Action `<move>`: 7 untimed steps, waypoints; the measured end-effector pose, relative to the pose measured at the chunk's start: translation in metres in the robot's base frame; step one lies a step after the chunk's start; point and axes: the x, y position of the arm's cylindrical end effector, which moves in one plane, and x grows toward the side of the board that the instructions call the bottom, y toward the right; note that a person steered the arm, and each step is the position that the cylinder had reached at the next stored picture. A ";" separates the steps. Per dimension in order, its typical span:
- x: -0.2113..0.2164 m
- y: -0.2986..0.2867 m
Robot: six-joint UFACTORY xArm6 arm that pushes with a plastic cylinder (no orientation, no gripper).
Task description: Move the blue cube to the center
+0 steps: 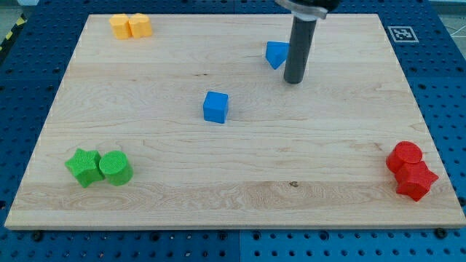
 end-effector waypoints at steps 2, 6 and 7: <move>-0.060 -0.036; 0.073 -0.072; 0.105 -0.079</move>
